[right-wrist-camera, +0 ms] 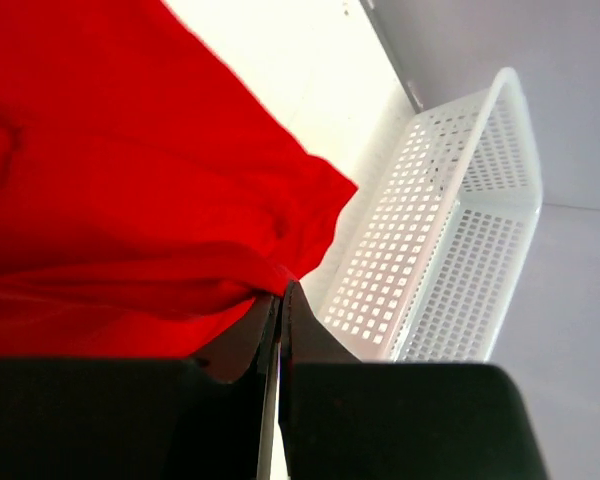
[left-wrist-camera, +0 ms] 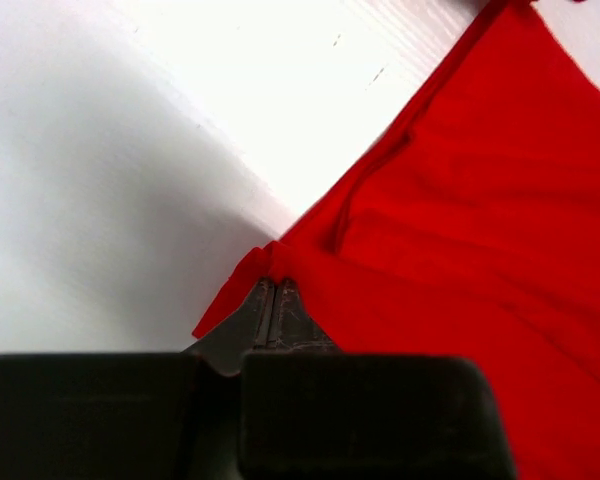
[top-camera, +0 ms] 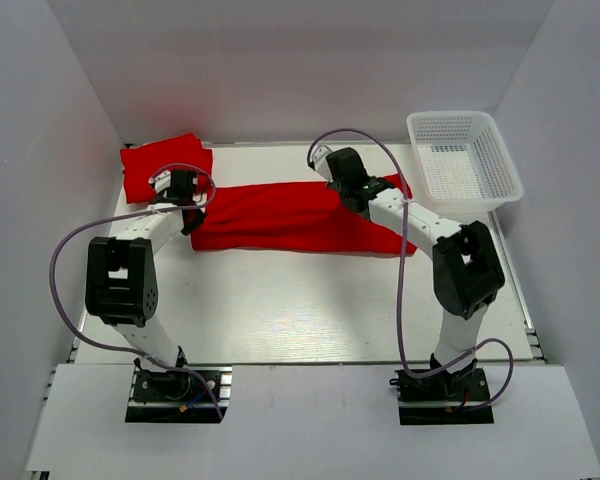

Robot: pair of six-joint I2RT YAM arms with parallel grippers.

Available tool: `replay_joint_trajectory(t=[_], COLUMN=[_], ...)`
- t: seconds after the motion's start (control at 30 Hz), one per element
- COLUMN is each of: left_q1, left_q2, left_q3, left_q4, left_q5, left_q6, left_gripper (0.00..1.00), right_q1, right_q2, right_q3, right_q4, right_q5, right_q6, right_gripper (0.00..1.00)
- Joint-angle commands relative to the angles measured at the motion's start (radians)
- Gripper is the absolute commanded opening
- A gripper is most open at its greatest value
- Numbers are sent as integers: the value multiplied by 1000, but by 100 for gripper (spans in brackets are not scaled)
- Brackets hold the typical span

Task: Fold and stack the t-shirts
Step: Fold the other side of the tshirt into a rectangle

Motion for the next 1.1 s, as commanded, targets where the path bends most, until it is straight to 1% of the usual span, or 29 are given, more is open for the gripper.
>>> replay_joint_trajectory(t=[0.0,0.1,0.2,0.23,0.27,0.3,0.33,0.37,0.4,0.43,0.5,0.53,0.63,0.67,0.7,0.73,0.77,0.8,0.83,0.87,0.9,0.93,1.0,1.03,1.07], left_q1=[14,14,14,14,25,25,25,34,34,34,34,43,43,43,43,43,43,43,29,19,19,19,19,9,9], left_q2=[19,76,162,186,211,256,274,287,298,298,288,266,220,206,179,167,157,139,139,139,139,139,139,139,151], left_q3=[68,132,197,252,284,313,367,389,421,433,455,455,446,446,436,424,424,400,400,387,374,364,332,323,309], left_q4=[23,23,-29,-80,-112,-137,-161,-198,-209,-220,-249,-260,-287,-296,-307,-307,-307,-283,-269,-258,-222,-196,-143,-94,-76], left_q5=[-9,11,11,11,11,11,11,2,2,-7,-33,-46,-75,-92,-92,-92,-92,-80,-66,-35,-14,66,132,198,218], left_q6=[11,31,31,31,22,13,13,2,2,2,2,2,-7,-7,-7,-7,5,34,52,68,101,121,144,173,174], left_gripper=[0,0,0,0,15,26,39,55,62,69,100,100,100,100,100,100,100,100,100,100,100,100,100,100,100], right_q1=[-18,-27,-38,-36,-36,-41,-42,-47,-50,-51,-62,-68,-91,-97,-102,-119,-122,-125,-136,-139,-145,-147,-151,-153,-157], right_q2=[49,118,187,204,251,272,287,342,358,371,401,387,295,271,202,171,149,110,74,62,42,33,39,63,74], right_q3=[91,167,237,264,281,296,351,370,416,457,509,522,461,374,341,311,206,177,116,59,19,2,-21,-19,-16], right_q4=[-25,-39,-54,-57,-57,-50,-47,-39,-31,-30,-33,-45,-54,-54,-54,-54,-59,-65,-73,-71,-70,-70,-70,-70,-70], right_q5=[16,7,7,7,11,11,13,13,-2,-9,-10,-19,-71,-84,-113,-142,-154,-217,-240,-260,-316,-323,-323,-314,-314], right_q6=[-32,-40,-43,-43,-40,-38,-34,-14,-6,15,72,116,230,258,319,333,354,391,399,414,420,422,425,427,428], right_gripper=[0,0,0,1,19,33,53,85,90,90,90,90,90,90,90,90,90,90,90,90,90,90,90,90,90])
